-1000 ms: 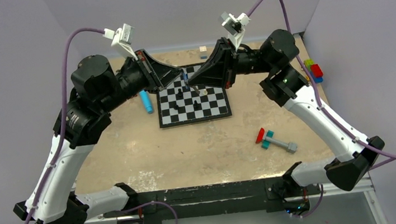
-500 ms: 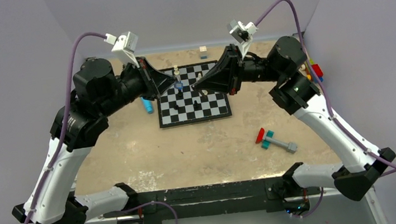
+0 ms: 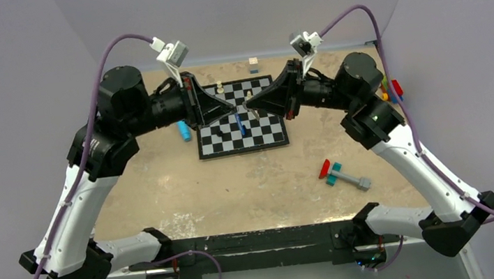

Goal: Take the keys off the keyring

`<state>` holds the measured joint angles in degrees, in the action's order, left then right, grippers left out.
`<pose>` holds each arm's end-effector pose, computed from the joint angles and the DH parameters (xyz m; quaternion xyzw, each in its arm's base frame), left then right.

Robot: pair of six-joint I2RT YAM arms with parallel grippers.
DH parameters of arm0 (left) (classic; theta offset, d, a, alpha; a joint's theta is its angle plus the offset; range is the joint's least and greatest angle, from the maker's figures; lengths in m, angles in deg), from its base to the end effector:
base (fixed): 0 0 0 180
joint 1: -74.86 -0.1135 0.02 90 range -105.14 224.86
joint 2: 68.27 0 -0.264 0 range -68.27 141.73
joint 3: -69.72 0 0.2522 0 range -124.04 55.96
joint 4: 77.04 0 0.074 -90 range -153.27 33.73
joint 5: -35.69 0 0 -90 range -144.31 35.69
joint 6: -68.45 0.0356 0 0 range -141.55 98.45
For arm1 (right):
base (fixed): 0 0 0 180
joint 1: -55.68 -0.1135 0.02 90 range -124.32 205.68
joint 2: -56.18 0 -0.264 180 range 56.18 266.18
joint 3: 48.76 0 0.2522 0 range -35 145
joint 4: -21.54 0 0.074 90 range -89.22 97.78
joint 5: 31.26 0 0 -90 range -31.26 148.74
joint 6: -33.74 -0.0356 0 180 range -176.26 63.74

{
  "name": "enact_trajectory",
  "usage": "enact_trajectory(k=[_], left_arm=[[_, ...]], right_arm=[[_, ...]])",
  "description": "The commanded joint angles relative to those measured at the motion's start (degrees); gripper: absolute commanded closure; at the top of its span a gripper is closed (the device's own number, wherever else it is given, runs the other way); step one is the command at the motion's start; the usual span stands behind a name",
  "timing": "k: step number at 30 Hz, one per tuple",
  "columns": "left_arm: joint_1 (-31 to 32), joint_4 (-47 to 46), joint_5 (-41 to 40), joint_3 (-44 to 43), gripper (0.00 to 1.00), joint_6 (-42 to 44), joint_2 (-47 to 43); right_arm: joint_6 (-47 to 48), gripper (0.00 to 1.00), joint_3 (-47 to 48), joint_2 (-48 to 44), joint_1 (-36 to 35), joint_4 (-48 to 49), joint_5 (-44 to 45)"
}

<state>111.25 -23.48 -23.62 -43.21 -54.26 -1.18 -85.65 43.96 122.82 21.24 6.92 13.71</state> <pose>0.1475 -0.1313 0.5235 0.1973 0.7203 -0.5240 0.4095 0.1829 0.1560 0.4864 -0.3219 0.5711 0.5838 0.4789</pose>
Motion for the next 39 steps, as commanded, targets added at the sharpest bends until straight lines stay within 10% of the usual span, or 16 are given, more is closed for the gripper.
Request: enact_trajectory(k=[1, 4, 10, 33, 37, 39], left_arm=[[-0.68, 19.14, -27.52, -4.99, 1.0, 0.07, 0.19], [-0.65, 22.84, -38.72, -3.02, 1.0, -0.33, -1.37], [-1.06, 30.23, -39.46, 1.65, 1.0, -2.47, 1.26], [-4.39, 15.4, -22.71, 36.78, 1.0, -2.98, 14.2], [-4.43, 13.5, -23.1, 38.75, 0.82, -3.05, 14.95], [-4.53, 13.7, -23.67, 38.39, 0.57, -2.9, 15.26]], right_arm=[[5.58, 1.0, 2.99, -2.63, 0.06, -15.45, 26.39], [6.6, 1.0, 5.94, -0.66, 0.14, -26.85, 40.02], [3.49, 1.0, 1.2, -1.39, 0.09, -25.71, 36.14], [0.94, 1.0, -5.25, 8.61, 1.34, -32.73, 26.98], [1.25, 1.0, -5.22, 9.35, 1.36, -32.7, 26.76], [1.54, 1.0, -5.28, 9.6, 1.33, -32.78, 26.96]])
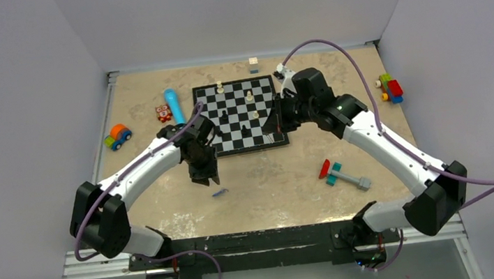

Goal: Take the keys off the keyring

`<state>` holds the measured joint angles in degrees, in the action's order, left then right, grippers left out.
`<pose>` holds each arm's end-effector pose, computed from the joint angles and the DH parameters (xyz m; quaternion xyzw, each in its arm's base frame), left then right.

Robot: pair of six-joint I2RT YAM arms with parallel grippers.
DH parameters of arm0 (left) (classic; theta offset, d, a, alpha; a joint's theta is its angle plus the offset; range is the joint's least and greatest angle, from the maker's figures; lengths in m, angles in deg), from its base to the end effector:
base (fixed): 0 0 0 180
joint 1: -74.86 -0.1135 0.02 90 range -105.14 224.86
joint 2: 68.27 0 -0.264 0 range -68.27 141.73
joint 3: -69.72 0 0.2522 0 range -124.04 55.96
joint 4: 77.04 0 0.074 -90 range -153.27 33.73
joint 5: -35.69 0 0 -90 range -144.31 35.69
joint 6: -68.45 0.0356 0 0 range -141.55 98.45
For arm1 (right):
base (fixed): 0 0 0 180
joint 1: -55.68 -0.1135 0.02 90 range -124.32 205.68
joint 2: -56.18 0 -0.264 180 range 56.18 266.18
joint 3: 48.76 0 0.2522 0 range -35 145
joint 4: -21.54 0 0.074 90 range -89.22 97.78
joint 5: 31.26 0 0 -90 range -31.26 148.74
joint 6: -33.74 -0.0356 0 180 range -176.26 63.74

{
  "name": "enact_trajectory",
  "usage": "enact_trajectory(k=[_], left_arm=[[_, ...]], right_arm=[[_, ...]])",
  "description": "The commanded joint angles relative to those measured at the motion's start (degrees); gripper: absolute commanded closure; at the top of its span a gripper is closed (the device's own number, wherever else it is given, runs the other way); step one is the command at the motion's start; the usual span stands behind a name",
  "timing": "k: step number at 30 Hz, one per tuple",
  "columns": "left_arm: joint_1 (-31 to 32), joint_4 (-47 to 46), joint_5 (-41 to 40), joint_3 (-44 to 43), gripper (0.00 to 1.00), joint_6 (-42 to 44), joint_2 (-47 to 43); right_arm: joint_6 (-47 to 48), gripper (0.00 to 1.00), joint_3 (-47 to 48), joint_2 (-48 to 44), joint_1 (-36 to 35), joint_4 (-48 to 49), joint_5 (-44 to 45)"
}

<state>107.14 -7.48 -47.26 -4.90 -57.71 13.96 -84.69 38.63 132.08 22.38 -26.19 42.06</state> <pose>0.2163 -0.1418 0.2351 -0.0267 0.9915 -0.1132 0.0579 0.2368 0.1678 0.3559 -0.1030 0.8789 0.3405 0.3176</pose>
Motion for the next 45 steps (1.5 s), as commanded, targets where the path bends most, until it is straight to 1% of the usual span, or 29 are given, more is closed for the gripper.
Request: enact_trajectory(k=[1, 3, 4, 6, 8, 11, 15, 18, 22, 23, 24, 26, 27, 29, 33, 37, 40, 45], left_arm=[[-0.43, -1.92, -0.47, -0.33, 0.43, 0.59, 0.09], [-0.46, -0.61, -1.86, -1.71, 0.16, 0.94, -0.53], [-0.54, 0.16, -2.81, -2.51, 0.08, 1.12, -0.91], [-0.82, 1.54, -4.15, -4.5, 0.02, 1.69, -1.69], [-1.11, 2.93, -5.18, -6.78, 0.0, 2.21, -2.26], [-1.76, 3.98, -5.58, -9.9, 0.0, 2.75, -3.49], [-2.82, 3.92, -5.42, -12.23, 0.0, 1.97, -5.99], [-3.73, 3.86, -5.97, -13.42, 0.0, 1.64, -7.73], [-4.21, 4.21, -8.57, -14.18, 0.0, 1.36, -9.85], [-4.29, 4.1, -8.62, -14.27, 0.0, 1.35, -10.18], [-4.41, 4.0, -8.71, -14.35, 0.0, 1.36, -10.5], [-4.41, 3.95, -8.83, -14.46, 0.0, 1.36, -10.82], [-4.42, 3.83, -8.89, -14.46, 0.0, 1.34, -10.8], [-4.5, 3.66, -8.91, -14.54, 0.0, 1.2, -10.72], [-4.74, 3.23, -8.72, -15.32, 0.0, 0.94, -10.25], [-5.11, 3.23, -8.95, -17.5, 0.0, 1.5, -10.28], [-5.12, 3.02, -9.29, -19.59, 0.0, 2.72, -10.6], [-5.11, 2.3, -9.88, -23.07, 0.0, 5.2, -11.3]], right_arm=[[0.87, 1.0, -0.1, 0.48, 0.2, 0.2, -1.22], [1.75, 1.0, -0.93, 0.92, 0.31, 0.01, -0.48], [2.32, 1.0, -1.56, 1.18, 0.41, 0.05, -0.24], [3.35, 1.0, -3.73, 1.79, 0.79, 0.7, -0.45], [4.14, 1.0, -7.3, 2.44, 1.22, 3.0, -2.63], [4.27, 1.0, -12.93, 4.94, 2.76, 8.65, -9.06], [5.2, 1.0, -16.28, 10.7, 4.57, 12.16, -13.41], [4.95, 1.0, -17.76, 14.38, 4.57, 13.35, -14.38], [4.78, 1.0, -18.17, 16.31, 4.83, 12.4, -12.58], [4.78, 0.96, -18.21, 16.26, 4.83, 12.3, -12.23], [4.78, 0.81, -18.29, 15.87, 4.85, 12.34, -12.11], [4.71, 0.34, -18.22, 14.81, 4.88, 11.52, -10.81], [4.89, 0.23, -18.06, 14.03, 4.85, 10.85, -10.19], [5.17, 0.18, -17.74, 12.82, 4.85, 8.98, -7.9], [5.9, 0.12, -16.4, 9.77, 4.84, 4.02, -3.22], [7.18, 0.09, -13.49, 5.16, 4.83, -0.91, 1.07], [8.33, 0.07, -10.26, 0.29, 4.87, -2.67, 1.61], [9.42, 0.05, -2.82, -5.03, 4.84, -5.04, 3.35]])
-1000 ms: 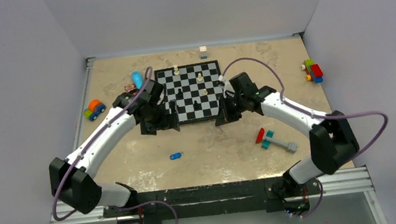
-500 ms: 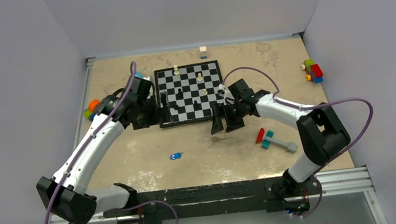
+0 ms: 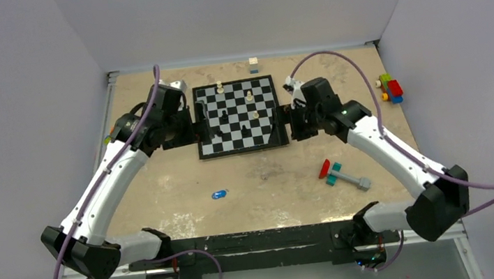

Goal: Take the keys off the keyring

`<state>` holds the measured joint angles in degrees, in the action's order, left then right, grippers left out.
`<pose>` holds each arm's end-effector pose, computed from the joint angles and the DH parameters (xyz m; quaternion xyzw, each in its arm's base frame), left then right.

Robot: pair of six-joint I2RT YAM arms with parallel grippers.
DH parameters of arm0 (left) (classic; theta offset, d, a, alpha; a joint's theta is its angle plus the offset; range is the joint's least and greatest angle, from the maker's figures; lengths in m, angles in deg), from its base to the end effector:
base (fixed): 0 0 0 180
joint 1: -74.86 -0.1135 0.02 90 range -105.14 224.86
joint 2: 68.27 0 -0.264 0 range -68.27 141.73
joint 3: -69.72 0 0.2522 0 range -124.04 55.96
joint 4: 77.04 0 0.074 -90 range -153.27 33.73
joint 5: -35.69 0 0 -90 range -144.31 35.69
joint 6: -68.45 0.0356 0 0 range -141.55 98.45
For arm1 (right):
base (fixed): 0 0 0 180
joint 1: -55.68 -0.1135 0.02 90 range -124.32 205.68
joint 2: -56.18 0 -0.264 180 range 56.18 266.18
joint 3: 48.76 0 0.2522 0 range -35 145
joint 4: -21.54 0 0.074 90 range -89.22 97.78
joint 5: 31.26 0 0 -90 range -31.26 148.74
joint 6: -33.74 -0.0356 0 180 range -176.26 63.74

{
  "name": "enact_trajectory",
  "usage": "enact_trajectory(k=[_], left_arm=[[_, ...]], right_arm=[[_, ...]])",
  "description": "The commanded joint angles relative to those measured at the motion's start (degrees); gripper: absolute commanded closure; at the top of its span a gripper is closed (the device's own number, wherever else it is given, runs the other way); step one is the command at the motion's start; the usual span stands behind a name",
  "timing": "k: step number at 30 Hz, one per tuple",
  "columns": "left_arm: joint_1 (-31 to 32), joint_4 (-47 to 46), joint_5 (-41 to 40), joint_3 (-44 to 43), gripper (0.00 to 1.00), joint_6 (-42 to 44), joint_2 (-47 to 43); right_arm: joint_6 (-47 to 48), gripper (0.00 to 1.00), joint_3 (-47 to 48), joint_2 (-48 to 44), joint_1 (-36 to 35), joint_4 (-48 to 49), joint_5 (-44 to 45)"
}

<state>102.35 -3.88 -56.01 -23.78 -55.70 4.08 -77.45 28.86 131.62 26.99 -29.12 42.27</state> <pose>0.2157 -0.1111 0.3697 -0.0597 0.9436 -0.1547 0.2867 0.2384 0.1420 0.2976 -0.1112 0.9201 0.2694 0.2616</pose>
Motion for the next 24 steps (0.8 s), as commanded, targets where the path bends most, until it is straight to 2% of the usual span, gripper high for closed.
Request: enact_trajectory(k=[1, 7, 9, 13, 16, 21, 24], left_arm=[[-0.33, -1.24, -1.23, -5.58, 0.0, 3.87, -1.41], [-0.35, -0.4, -4.61, -13.58, 0.0, 9.4, -2.19], [-0.33, -0.3, -5.17, -16.6, 0.0, 11.58, -2.4], [-0.33, -2.44, -4.33, -19.69, 0.0, 15.37, -4.5], [-0.33, -11.92, -8.64, -11.55, 0.0, 17.36, -12.22], [-0.33, -41.14, -14.67, 16.58, 0.0, 20.8, -30.79], [-0.33, -40.79, -17.19, 21.22, 0.0, 19.49, -34.48]], right_arm=[[2.31, 0.05, 8.72, -5.39, 0.27, -2.24, 3.57], [2.67, 0.03, 16.12, -10.99, 0.21, -1.06, 5.45], [2.61, 0.03, 16.06, -14.17, 0.21, 0.83, 6.38], [0.63, 0.02, 10.58, -20.54, 0.23, 8.08, 13.62], [-3.21, 0.02, 3.46, -26.01, 0.21, 14.45, 21.52], [-5.55, 0.02, -4.49, -32.62, 0.21, 19.53, 24.04], [-6.77, 0.02, -5.14, -33.62, 0.21, 18.76, 24.93]])
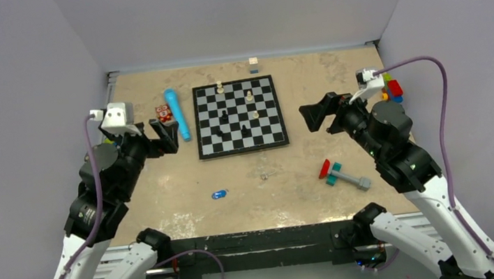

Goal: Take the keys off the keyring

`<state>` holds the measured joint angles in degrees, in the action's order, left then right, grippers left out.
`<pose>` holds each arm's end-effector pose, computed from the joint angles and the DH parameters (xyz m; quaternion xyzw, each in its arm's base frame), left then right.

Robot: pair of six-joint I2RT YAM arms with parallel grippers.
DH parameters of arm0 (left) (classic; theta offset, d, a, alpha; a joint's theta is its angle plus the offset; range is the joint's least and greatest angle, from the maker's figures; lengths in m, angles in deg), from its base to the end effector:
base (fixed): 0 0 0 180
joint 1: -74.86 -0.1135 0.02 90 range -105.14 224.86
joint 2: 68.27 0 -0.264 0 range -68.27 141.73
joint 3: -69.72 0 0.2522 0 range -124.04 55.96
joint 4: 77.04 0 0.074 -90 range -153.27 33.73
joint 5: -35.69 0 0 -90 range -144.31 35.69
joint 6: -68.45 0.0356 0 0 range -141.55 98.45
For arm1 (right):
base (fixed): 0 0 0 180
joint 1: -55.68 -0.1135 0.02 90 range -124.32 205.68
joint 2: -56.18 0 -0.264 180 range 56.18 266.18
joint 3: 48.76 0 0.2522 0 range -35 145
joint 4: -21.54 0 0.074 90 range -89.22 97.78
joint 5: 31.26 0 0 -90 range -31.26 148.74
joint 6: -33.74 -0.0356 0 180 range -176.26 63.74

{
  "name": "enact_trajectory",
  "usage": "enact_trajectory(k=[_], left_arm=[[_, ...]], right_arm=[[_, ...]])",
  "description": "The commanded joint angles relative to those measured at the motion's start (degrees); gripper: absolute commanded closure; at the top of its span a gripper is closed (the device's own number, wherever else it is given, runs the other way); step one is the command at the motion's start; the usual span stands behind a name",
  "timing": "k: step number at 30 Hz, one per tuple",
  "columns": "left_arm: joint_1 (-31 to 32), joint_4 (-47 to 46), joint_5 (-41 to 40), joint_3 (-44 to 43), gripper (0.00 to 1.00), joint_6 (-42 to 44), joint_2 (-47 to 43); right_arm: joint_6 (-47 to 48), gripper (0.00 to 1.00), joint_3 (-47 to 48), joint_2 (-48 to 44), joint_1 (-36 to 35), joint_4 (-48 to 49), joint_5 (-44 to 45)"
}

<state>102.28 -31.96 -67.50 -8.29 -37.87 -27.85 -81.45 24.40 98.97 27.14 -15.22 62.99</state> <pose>0.1161 -0.0511 0.4244 -0.0032 0.7506 -0.1639 0.6401 0.1354 0.0706 0.4082 0.0029 0.7453 0.2764 0.6067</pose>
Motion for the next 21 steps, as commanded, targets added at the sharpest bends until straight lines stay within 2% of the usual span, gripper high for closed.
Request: enact_trajectory(k=[1, 21], left_arm=[[-0.26, -11.34, -5.22, 5.53, 0.0, 1.84, -2.43], [-0.28, -10.64, -3.64, 3.74, 0.0, 2.22, 1.97]], right_arm=[[-2.84, 0.02, -0.45, -0.95, 0.06, 4.63, 4.34], [-1.43, 0.02, 2.66, 1.08, 0.11, 3.09, 4.28]])
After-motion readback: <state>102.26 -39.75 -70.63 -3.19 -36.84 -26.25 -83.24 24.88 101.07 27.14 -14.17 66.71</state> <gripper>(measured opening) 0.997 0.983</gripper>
